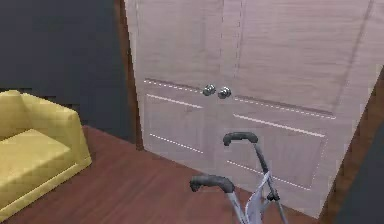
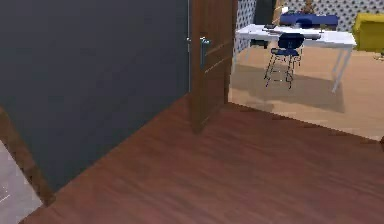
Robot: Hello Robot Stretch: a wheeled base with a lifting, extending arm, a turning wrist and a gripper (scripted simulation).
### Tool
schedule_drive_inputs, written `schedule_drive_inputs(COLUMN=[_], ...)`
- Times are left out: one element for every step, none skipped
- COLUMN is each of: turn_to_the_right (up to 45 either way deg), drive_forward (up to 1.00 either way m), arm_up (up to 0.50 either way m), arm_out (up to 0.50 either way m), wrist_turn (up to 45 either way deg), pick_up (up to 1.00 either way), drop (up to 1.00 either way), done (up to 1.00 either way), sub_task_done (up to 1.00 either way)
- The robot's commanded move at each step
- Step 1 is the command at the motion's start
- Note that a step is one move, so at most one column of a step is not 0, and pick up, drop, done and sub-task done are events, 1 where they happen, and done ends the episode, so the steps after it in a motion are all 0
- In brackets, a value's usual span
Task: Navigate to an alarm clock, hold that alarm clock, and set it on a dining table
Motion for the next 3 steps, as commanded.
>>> schedule_drive_inputs(turn_to_the_right=[45.0,45.0,36.0], drive_forward=[0.0,0.0,0.0], arm_up=[0.0,0.0,0.0], arm_out=[0.0,0.0,0.0], wrist_turn=[0.0,0.0,0.0], pick_up=[0.0,0.0,0.0], drop=[0.0,0.0,0.0], done=[0.0,0.0,0.0], sub_task_done=[0.0,0.0,0.0])
